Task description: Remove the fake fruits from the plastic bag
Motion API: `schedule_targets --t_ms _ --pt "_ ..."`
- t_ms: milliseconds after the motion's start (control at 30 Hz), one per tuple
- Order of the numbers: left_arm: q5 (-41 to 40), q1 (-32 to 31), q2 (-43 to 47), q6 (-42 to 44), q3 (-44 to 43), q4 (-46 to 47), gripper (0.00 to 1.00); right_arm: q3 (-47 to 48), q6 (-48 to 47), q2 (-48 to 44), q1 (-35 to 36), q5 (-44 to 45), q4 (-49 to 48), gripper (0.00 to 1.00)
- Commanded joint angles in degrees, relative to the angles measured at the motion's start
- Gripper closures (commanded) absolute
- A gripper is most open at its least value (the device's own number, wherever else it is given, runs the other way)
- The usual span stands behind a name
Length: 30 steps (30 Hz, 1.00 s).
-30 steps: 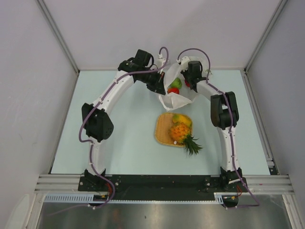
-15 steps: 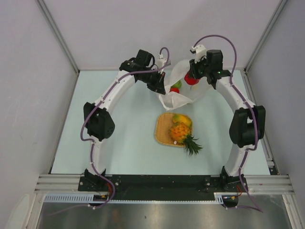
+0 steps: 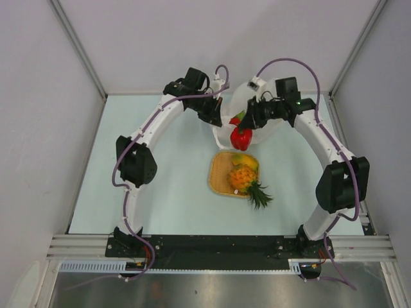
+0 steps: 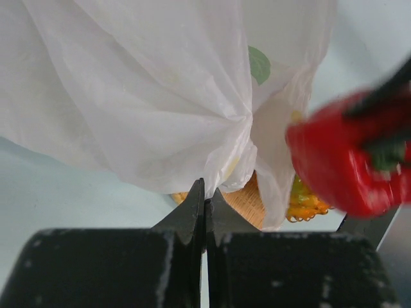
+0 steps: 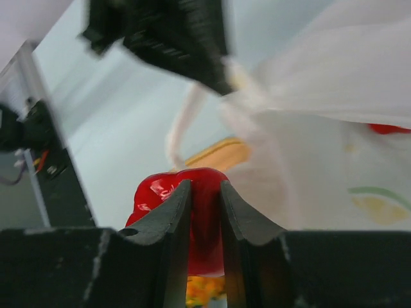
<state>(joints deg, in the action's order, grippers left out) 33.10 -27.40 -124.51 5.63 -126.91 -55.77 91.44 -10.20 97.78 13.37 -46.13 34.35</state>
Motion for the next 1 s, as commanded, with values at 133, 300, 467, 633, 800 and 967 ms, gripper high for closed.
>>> schedule_targets --t_ms 133,300,467,633,800,967 --pt "-1.7 2.2 -2.2 0.8 -3.7 1.0 1.00 0.3 -3.3 3.5 10.0 -11.4 7.2 0.88" --pt "-1.5 2.2 -1.8 0.8 -2.4 0.9 1.00 1.0 -0.8 7.1 12.2 -9.4 2.5 0.88" --pt "-1.9 2.3 -1.7 0.6 -2.5 1.0 1.00 1.9 -1.6 9.6 13.0 -4.4 -0.3 0.89" --pt "-2.7 2.2 -1.1 0.7 -2.6 1.0 1.00 3.7 -3.4 9.4 12.3 -3.2 -0.1 0.81" --pt "-2.9 2.3 -0.6 0.5 -2.7 1.2 1.00 1.8 -12.5 6.2 14.0 0.2 4.2 0.69" --pt "-2.9 2.3 -0.1 0.2 -3.3 1.3 1.00 -4.7 -24.9 1.3 16.9 5.2 6.8 0.37"
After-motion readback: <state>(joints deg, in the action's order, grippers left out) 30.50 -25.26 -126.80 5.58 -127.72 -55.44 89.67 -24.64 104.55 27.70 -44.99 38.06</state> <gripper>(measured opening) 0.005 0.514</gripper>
